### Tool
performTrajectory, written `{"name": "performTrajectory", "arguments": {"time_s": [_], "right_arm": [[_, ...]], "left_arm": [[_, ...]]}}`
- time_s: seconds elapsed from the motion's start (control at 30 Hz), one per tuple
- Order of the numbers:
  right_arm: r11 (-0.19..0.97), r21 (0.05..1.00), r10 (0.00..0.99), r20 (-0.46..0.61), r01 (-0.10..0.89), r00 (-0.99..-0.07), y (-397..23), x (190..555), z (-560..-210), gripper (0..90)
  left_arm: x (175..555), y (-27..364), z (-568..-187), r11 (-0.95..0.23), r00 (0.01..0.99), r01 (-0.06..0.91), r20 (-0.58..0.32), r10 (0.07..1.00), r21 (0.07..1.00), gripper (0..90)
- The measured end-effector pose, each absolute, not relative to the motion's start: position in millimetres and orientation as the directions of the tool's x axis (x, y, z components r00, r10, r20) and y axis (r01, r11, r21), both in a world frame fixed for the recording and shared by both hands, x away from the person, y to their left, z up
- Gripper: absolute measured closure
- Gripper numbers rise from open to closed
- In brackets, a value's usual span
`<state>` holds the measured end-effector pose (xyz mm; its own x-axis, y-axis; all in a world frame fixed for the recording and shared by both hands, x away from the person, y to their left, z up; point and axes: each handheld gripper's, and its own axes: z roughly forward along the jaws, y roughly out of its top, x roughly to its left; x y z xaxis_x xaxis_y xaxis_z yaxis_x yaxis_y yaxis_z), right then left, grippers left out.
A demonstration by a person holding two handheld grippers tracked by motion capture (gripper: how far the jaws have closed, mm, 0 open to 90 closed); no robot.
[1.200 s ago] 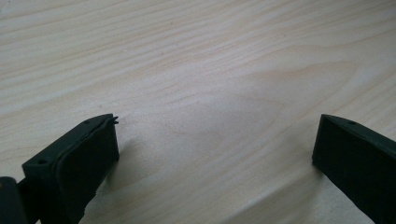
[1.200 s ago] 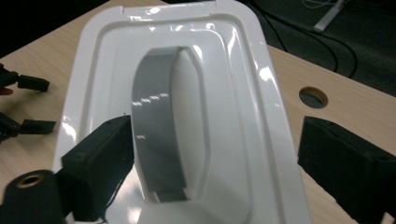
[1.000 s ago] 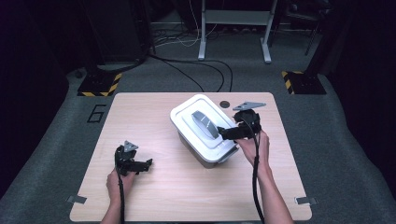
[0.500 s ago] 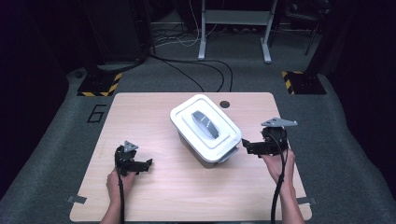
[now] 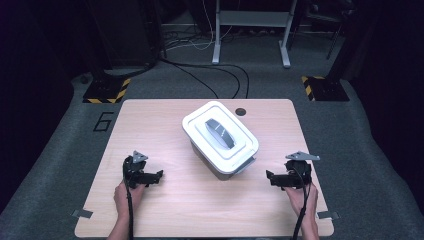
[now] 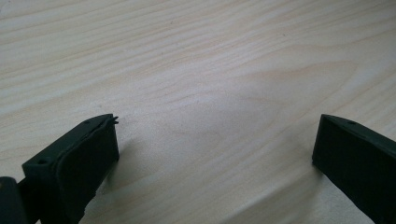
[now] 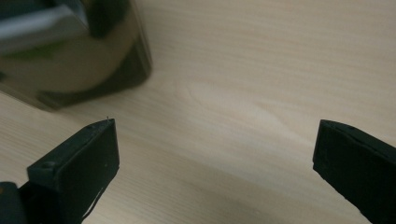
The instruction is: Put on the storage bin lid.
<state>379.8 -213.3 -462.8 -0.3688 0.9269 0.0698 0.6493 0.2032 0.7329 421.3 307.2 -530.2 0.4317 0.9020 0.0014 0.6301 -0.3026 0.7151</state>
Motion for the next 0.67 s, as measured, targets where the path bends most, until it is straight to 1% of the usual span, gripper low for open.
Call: {"name": "performTrajectory", "arguments": {"time_s": [0.13, 0.23, 0.27, 0.43, 0.5, 0.53, 0.6, 0.63, 0.67], "right_arm": [[0.199, 0.71, 0.933, 0.075, 0.676, -0.353, -217, 381, -491, 0.0], [0.195, 0.705, 0.941, 0.061, 0.682, -0.332, -218, 382, -504, 0.0], [0.195, 0.707, 0.944, 0.053, 0.68, -0.326, -219, 382, -508, 0.0], [0.213, 0.686, 0.943, 0.042, 0.695, -0.33, -225, 385, -519, 0.0], [0.222, 0.678, 0.944, 0.031, 0.701, -0.329, -228, 386, -524, 0.0], [0.229, 0.684, 0.946, 0.01, 0.693, -0.323, -227, 385, -525, 0.0], [0.24, 0.702, 0.941, 0.003, 0.671, -0.339, -230, 384, -527, 0.0], [0.239, 0.717, 0.938, 0.004, 0.655, -0.346, -231, 382, -529, 0.0], [0.242, 0.717, 0.936, 0.005, 0.654, -0.352, -231, 383, -529, 0.0]], "left_arm": [[421, 308, -530, -0.308, 0.434, 0.63, 0.005, 0.901, 0.713, 0.0], [421, 306, -531, -0.292, 0.425, 0.627, -0.003, 0.905, 0.722, 0.0], [421, 307, -530, -0.308, 0.433, 0.629, 0.007, 0.901, 0.714, 0.0], [422, 308, -530, -0.311, 0.436, 0.632, 0.006, 0.9, 0.71, 0.0], [422, 307, -530, -0.294, 0.426, 0.631, -0.003, 0.905, 0.718, 0.0], [422, 307, -530, -0.295, 0.427, 0.631, -0.003, 0.904, 0.717, 0.0], [422, 307, -531, -0.297, 0.426, 0.628, 0.002, 0.905, 0.719, 0.0], [423, 306, -531, -0.281, 0.416, 0.631, -0.009, 0.909, 0.723, 0.0], [424, 308, -530, -0.302, 0.428, 0.631, 0.005, 0.904, 0.715, 0.0]]}}
